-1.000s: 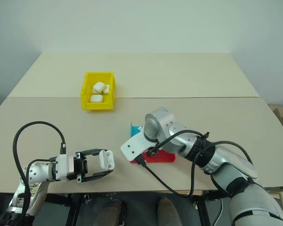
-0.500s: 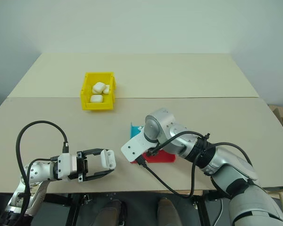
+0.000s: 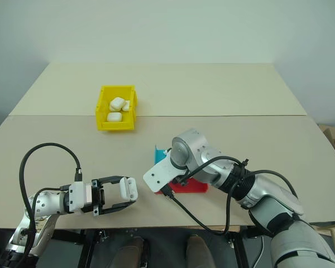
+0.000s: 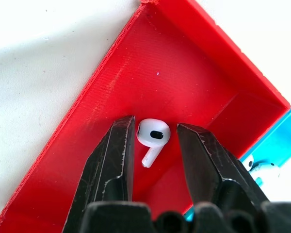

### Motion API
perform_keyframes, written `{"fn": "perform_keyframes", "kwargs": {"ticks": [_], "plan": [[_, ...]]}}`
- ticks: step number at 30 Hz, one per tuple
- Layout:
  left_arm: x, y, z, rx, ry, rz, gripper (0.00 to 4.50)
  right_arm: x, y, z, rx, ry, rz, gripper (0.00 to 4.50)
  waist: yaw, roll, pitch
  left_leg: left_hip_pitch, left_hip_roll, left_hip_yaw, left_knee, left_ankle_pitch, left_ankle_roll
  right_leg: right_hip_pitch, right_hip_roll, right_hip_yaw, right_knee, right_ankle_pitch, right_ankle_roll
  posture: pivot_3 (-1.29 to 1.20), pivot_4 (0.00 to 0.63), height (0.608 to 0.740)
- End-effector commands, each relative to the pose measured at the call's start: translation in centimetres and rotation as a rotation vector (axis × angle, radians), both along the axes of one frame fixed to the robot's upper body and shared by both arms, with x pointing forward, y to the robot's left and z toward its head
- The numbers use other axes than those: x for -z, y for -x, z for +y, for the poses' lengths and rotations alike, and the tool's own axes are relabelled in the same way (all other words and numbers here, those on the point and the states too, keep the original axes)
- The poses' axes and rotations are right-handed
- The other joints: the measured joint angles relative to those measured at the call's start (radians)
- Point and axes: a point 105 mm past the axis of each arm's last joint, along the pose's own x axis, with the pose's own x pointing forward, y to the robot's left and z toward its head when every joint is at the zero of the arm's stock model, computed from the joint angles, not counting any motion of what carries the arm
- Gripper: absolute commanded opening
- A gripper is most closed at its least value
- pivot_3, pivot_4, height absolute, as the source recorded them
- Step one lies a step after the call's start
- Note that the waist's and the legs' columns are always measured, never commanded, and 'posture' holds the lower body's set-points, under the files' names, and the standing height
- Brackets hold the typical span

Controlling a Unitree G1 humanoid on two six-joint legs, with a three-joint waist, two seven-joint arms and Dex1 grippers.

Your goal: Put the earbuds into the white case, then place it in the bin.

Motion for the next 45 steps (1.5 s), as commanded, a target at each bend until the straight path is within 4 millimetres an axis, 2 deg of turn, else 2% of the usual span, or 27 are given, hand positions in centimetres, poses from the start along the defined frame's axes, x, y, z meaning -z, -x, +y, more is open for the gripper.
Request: {"fn": "perform_keyframes", "kwargs": {"ticks": [1,13,14,25,29,36,42,44,45], "plan": [[-0.4,0.2,-0.3,0.007,-0.006,-0.020,2.72,-0.2,-0.1,-0.3,0.001,-0.001,-0.013,1.80,0.000,0.000,0.000,0.000,0.000,0.000,0.000,0.000,0.000,0.000,0.000,0.000,0.000,0.000,0.000,0.00,0.150,0.740],[-0.3,0.1,-0.4,0.002,-0.009,-0.022,2.72,0.0,0.2,-0.5,0.011,0.014,0.002,1.80,0.000,0.000,0.000,0.000,0.000,0.000,0.000,0.000,0.000,0.000,0.000,0.000,0.000,0.000,0.000,0.00,0.150,0.740],[-0.2,0.1,-0.3,0.000,-0.012,-0.019,2.72,0.0,0.2,-0.5,0.010,0.012,0.002,1.43,0.000,0.000,0.000,0.000,0.000,0.000,0.000,0.000,0.000,0.000,0.000,0.000,0.000,0.000,0.000,0.00,0.150,0.740],[-0.1,0.1,-0.2,-0.014,-0.016,-0.020,2.72,0.1,-0.1,-0.5,0.009,0.013,-0.017,1.43,0.000,0.000,0.000,0.000,0.000,0.000,0.000,0.000,0.000,0.000,0.000,0.000,0.000,0.000,0.000,0.00,0.150,0.740],[-0.2,0.1,-0.3,-0.006,-0.011,-0.023,2.72,0.2,0.1,-0.6,0.004,0.011,-0.009,0.68,0.000,0.000,0.000,0.000,0.000,0.000,0.000,0.000,0.000,0.000,0.000,0.000,0.000,0.000,0.000,0.00,0.150,0.740],[-0.9,0.1,-0.7,0.009,0.006,-0.032,2.72,-0.7,0.6,-0.5,0.032,-0.047,0.008,0.68,0.000,0.000,0.000,0.000,0.000,0.000,0.000,0.000,0.000,0.000,0.000,0.000,0.000,0.000,0.000,0.00,0.150,0.740],[-4.7,-0.3,-2.4,0.053,0.159,-0.073,2.72,-7.0,1.8,-1.3,0.116,-0.325,0.037,0.68,0.005,0.000,0.001,-0.002,0.000,-0.001,0.000,0.000,0.000,-0.001,0.000,0.000,0.000,0.000,0.000,0.00,0.150,0.740],[-5.9,-0.4,-3.3,0.091,0.198,-0.076,2.72,-10.6,1.2,-2.5,0.210,-0.513,0.003,0.68,0.005,0.000,0.001,-0.002,0.000,-0.001,0.000,0.000,0.000,0.000,0.000,0.000,-0.001,0.000,0.000,0.00,0.150,0.740],[-6.2,-0.4,-3.5,0.104,0.207,-0.074,2.72,-11.7,1.0,-2.9,0.244,-0.570,-0.012,0.68,0.005,0.000,0.001,-0.002,0.000,-0.002,0.000,0.000,0.000,0.000,0.000,-0.001,-0.001,0.000,0.000,0.00,0.150,0.740]]}}
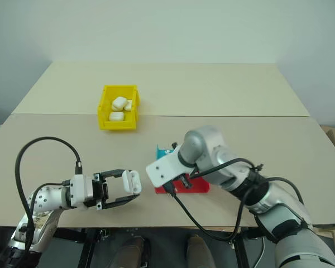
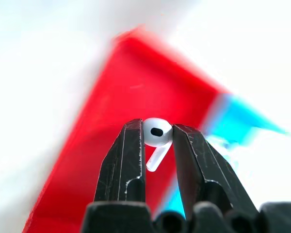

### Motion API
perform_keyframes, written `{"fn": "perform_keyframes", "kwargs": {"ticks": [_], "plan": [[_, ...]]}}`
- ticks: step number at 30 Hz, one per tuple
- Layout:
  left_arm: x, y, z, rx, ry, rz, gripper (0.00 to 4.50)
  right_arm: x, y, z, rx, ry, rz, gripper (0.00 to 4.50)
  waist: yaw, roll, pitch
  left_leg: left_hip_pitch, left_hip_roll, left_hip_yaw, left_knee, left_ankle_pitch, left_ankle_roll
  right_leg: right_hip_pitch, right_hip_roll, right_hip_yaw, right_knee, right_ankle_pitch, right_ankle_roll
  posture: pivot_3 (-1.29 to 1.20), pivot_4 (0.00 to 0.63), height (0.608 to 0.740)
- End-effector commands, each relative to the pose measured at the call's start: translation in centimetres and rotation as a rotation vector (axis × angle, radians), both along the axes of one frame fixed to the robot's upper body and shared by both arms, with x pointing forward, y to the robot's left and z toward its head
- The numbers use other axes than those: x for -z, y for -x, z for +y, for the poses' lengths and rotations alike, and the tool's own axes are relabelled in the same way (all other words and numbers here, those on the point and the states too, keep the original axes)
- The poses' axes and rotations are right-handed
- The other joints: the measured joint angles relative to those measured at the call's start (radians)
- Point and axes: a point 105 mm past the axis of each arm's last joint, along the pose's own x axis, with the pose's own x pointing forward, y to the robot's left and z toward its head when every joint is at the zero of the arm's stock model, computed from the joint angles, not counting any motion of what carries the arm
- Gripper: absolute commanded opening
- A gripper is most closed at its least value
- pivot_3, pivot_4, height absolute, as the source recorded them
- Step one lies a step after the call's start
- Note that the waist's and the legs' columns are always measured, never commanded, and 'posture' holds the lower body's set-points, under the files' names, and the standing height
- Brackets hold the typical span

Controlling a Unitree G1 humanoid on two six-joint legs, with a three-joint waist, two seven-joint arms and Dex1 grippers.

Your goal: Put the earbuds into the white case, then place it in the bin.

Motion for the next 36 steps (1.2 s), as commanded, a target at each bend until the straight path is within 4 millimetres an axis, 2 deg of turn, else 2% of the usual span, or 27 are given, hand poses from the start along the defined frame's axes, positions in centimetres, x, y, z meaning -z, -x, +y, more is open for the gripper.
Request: {"fn": "perform_keyframes", "kwargs": {"ticks": [1,5,8,10,13,16,23,28,36], "plan": [[-2.1,0.5,-1.3,0.077,0.063,-0.024,2.72,-5.6,-0.4,-1.9,0.123,-0.242,-0.072,0.68,-0.001,0.000,0.000,0.000,0.000,0.000,0.000,0.000,0.000,0.000,0.000,0.000,0.000,0.000,0.000,0.00,0.150,0.740],[-2.9,0.2,-2.7,0.153,0.086,-0.023,2.72,-9.3,0.0,-3.9,0.173,-0.548,-0.102,0.68,-0.001,0.000,0.000,0.000,0.000,0.000,-0.001,0.000,0.000,0.001,0.000,0.000,-0.001,0.000,0.000,0.00,0.150,0.740],[-3.8,-0.1,-3.4,0.194,0.133,-0.020,2.72,-11.1,0.9,-4.5,0.145,-0.739,-0.110,0.68,-0.004,0.000,0.000,0.000,0.000,0.000,-0.002,0.000,0.000,0.000,0.001,0.000,-0.001,0.000,0.000,0.00,0.150,0.740],[-3.9,-0.2,-3.9,0.233,0.102,-0.027,2.72,-12.4,2.0,-4.7,0.064,-0.918,-0.136,0.68,-0.007,0.000,0.000,0.000,0.000,0.000,-0.002,0.000,0.000,0.001,0.001,0.001,-0.001,0.000,0.000,0.00,0.150,0.740],[-4.3,-0.1,-4.6,0.276,0.076,-0.069,2.72,-13.4,4.6,-5.0,-0.138,-1.165,-0.135,0.68,-0.006,0.000,0.000,0.001,0.000,-0.001,-0.003,0.000,0.000,0.002,0.002,0.001,-0.001,0.000,0.000,0.00,0.150,0.740],[-5.2,-0.1,-4.8,0.289,0.085,-0.088,2.72,-13.5,5.5,-5.1,-0.220,-1.324,-0.120,0.68,-0.007,0.000,0.000,0.000,0.000,-0.001,-0.003,0.000,0.000,0.001,0.002,0.001,-0.002,0.000,0.001,0.00,0.150,0.740],[-6.3,0.1,-5.2,0.281,0.090,-0.107,2.72,-11.7,7.1,-3.8,-0.377,-1.356,-0.055,0.68,-0.010,0.000,0.000,0.001,-0.001,-0.001,-0.003,0.000,0.000,0.001,0.002,0.001,-0.001,0.000,0.001,0.00,0.150,0.740],[-6.4,0.7,-5.0,0.281,0.084,-0.110,2.72,-9.8,7.3,-3.4,-0.436,-1.275,-0.014,0.68,-0.009,0.000,0.000,0.001,-0.001,-0.001,-0.003,0.000,0.000,0.002,0.002,0.002,-0.001,0.000,0.001,0.00,0.150,0.740],[-6.4,0.8,-4.8,0.264,0.086,-0.115,2.72,-8.0,6.9,-3.0,-0.472,-1.178,0.000,0.68,-0.008,0.000,0.000,0.002,-0.001,-0.001,-0.003,0.000,0.000,0.002,0.002,0.002,-0.001,0.000,0.001,0.00,0.150,0.740]]}}
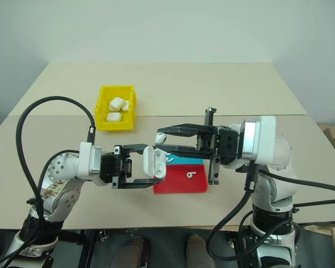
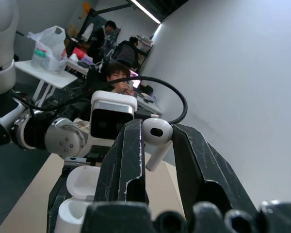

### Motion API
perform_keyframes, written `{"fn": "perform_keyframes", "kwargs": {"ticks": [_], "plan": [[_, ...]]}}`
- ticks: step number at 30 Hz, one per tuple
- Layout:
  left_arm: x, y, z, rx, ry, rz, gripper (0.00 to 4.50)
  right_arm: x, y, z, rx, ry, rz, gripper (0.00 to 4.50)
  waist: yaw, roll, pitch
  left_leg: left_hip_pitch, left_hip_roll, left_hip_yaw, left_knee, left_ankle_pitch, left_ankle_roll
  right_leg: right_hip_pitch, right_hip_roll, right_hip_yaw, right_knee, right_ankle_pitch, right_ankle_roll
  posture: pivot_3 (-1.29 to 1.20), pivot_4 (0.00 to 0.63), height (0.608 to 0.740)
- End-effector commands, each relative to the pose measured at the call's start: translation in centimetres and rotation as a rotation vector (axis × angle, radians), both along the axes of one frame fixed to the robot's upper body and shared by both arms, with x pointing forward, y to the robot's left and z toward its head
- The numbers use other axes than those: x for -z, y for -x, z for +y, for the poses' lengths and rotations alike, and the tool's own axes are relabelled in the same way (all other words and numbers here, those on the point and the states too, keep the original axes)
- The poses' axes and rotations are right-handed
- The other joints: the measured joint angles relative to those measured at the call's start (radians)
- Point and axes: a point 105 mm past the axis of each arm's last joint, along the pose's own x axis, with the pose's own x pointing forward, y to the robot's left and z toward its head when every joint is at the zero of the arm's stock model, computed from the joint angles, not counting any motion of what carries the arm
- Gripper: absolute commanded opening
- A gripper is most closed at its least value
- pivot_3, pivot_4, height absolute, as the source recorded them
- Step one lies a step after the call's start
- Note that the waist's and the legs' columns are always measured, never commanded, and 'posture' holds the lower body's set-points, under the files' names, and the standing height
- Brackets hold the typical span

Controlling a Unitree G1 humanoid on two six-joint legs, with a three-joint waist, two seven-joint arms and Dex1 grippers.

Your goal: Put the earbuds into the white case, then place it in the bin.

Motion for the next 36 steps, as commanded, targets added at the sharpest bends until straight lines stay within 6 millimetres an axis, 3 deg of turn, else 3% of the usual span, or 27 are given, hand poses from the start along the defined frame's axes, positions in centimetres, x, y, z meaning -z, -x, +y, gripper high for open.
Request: {"fn": "perform_keyframes", "kwargs": {"ticks": [1,28,34,36], "plan": [[-0.7,0.5,0.2,-0.003,0.016,-0.036,2.72,0.4,0.1,0.0,-0.007,0.021,-0.043,0.68,0.000,0.000,0.000,0.000,0.000,0.000,0.000,0.000,0.000,0.000,0.000,0.000,0.000,0.000,0.000,0.00,0.150,0.740],[-0.8,0.7,-0.2,0.000,0.021,-0.022,2.72,2.9,-1.6,0.9,0.030,0.123,-0.060,0.68,0.005,0.000,0.000,0.000,0.000,0.000,0.000,0.000,0.000,0.000,0.000,0.000,0.000,0.000,0.000,0.00,0.150,0.740],[-0.7,0.6,-0.1,0.001,0.018,-0.020,2.72,3.5,-1.8,0.7,0.044,0.178,-0.064,2.38,0.005,0.000,0.000,0.000,0.000,0.000,0.000,0.000,0.000,0.000,0.000,0.000,0.000,0.000,0.000,0.00,0.150,0.740],[-0.6,0.5,-0.1,-0.001,0.017,-0.019,2.72,3.7,-1.4,0.4,0.022,0.205,-0.072,2.59,0.005,0.000,0.000,0.000,0.000,0.000,0.000,0.000,0.000,0.000,0.000,0.000,0.000,0.000,0.000,0.00,0.150,0.740]]}}
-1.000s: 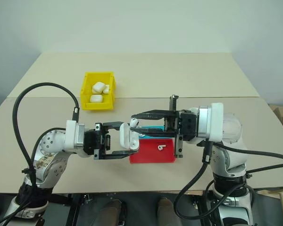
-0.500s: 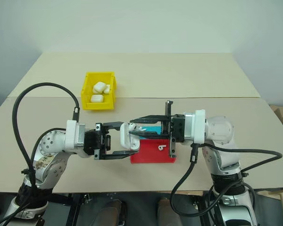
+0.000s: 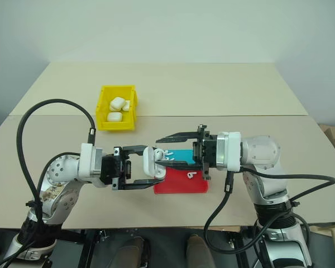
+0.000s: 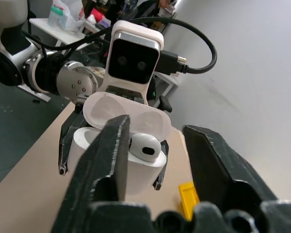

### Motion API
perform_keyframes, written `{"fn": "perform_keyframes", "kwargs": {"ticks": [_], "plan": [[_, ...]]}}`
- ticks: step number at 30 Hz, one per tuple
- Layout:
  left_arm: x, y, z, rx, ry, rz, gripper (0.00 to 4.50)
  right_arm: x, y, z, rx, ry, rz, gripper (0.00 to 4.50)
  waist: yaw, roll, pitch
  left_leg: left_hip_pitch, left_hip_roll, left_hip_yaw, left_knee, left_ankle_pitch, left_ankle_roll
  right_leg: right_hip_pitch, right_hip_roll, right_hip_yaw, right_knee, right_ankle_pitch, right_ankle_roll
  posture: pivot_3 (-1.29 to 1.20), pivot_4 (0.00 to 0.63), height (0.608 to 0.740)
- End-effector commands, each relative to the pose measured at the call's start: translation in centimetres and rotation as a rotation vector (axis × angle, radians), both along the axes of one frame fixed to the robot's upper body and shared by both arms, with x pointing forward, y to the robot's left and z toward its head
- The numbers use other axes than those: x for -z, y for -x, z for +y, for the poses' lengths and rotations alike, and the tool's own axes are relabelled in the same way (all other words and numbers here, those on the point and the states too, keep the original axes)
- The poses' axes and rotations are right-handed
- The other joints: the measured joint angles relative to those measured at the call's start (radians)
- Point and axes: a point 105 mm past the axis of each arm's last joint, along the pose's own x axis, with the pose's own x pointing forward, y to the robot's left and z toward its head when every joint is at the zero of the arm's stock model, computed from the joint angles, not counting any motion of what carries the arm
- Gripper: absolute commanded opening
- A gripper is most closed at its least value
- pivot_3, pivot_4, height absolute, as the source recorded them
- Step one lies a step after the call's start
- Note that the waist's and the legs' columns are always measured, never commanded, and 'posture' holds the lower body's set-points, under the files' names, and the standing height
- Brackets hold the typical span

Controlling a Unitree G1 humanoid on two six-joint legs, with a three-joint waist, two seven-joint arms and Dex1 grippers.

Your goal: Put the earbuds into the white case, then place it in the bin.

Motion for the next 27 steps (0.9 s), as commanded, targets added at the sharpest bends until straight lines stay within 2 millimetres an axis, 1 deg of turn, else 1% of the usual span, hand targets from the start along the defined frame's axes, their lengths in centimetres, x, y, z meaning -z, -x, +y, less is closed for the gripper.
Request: {"fn": "perform_keyframes", "kwargs": {"ticks": [1,4,7,9,11,13,15,16,18,20,22,24,27], "plan": [[-1.2,0.4,-0.2,0.018,0.040,-0.050,2.72,0.4,0.6,0.0,-0.034,0.056,-0.021,2.59,0.001,0.000,0.000,0.000,0.000,0.000,0.000,0.000,0.000,0.000,0.000,0.000,0.000,0.000,0.000,0.00,0.150,0.740],[-0.4,0.0,0.2,-0.011,0.011,-0.032,2.72,-0.1,0.7,-0.4,-0.031,0.060,-0.036,2.59,0.001,0.000,0.000,0.000,0.000,0.000,0.000,0.000,0.000,0.000,0.000,0.000,0.000,0.000,0.000,0.00,0.150,0.740],[1.2,-0.8,1.5,-0.079,-0.042,-0.020,2.72,-1.4,0.9,-1.3,-0.031,0.113,-0.012,2.59,0.000,0.000,0.000,0.000,0.000,0.000,0.000,0.000,0.000,0.000,0.000,0.000,0.000,0.000,0.000,0.00,0.150,0.740],[2.3,-0.7,3.1,-0.110,-0.087,-0.004,2.72,-2.1,-0.2,-1.5,0.028,0.213,-0.005,2.59,-0.007,0.000,0.000,0.000,0.000,0.000,0.000,0.000,0.000,0.000,0.000,0.001,0.000,0.000,0.000,0.00,0.150,0.740],[3.0,-0.4,4.1,-0.135,-0.119,0.002,2.72,-2.7,-1.3,-1.6,0.088,0.305,-0.020,2.59,-0.013,0.000,0.000,0.001,0.001,0.001,0.000,0.000,0.000,-0.001,0.000,0.001,0.001,0.000,-0.001,0.00,0.150,0.740],[3.7,0.1,5.0,-0.157,-0.161,0.000,2.72,-2.6,-2.4,-1.5,0.127,0.481,-0.019,2.59,-0.015,0.001,0.000,0.001,0.002,0.001,-0.001,0.000,0.000,-0.001,0.000,0.000,0.001,0.000,-0.002,0.00,0.150,0.740],[4.5,0.5,5.7,-0.174,-0.203,0.007,2.72,-2.5,-3.8,-1.4,0.171,0.608,-0.009,2.59,-0.017,0.001,0.000,0.002,0.002,0.001,-0.001,0.000,0.000,-0.001,0.000,0.000,0.000,-0.001,-0.002,0.00,0.150,0.740],[5.1,0.7,6.0,-0.183,-0.223,0.012,2.72,-2.3,-4.7,-1.1,0.195,0.661,-0.023,2.59,-0.019,0.001,0.000,0.002,0.002,0.002,-0.001,0.000,0.000,-0.001,0.000,0.000,0.000,-0.001,-0.002,0.00,0.150,0.740],[6.0,0.9,6.4,-0.197,-0.250,0.011,2.72,-1.6,-6.6,-0.4,0.243,0.789,0.038,2.59,-0.023,0.001,0.000,0.002,0.002,0.003,-0.001,0.000,0.000,-0.002,-0.001,0.001,0.000,-0.001,-0.003,0.00,0.150,0.740],[6.6,0.9,6.3,-0.212,-0.257,0.012,2.72,-0.5,-7.9,0.2,0.257,0.904,0.074,2.59,-0.024,0.001,0.000,0.001,0.002,0.004,-0.002,0.000,0.000,-0.003,-0.001,0.001,0.000,-0.001,-0.003,0.00,0.150,0.740],[7.0,0.8,6.0,-0.224,-0.257,0.013,2.72,0.5,-8.8,0.6,0.260,0.997,0.062,2.59,-0.022,0.001,0.000,0.001,0.002,0.004,-0.002,0.000,0.000,-0.003,-0.001,0.000,0.000,-0.001,-0.003,0.00,0.150,0.740],[7.3,0.7,5.8,-0.233,-0.251,0.011,2.72,1.4,-9.8,1.6,0.274,1.052,0.057,2.59,-0.022,0.001,0.000,0.000,0.002,0.003,-0.002,0.000,0.000,-0.003,-0.001,0.000,0.000,-0.001,-0.003,0.00,0.150,0.740],[7.8,0.7,5.6,-0.243,-0.254,0.009,2.72,2.7,-12.0,3.4,0.334,1.122,0.006,2.59,-0.023,0.001,0.000,-0.001,0.001,0.004,-0.002,0.000,0.000,-0.005,-0.002,0.000,0.001,-0.001,-0.003,0.00,0.150,0.740]]}}
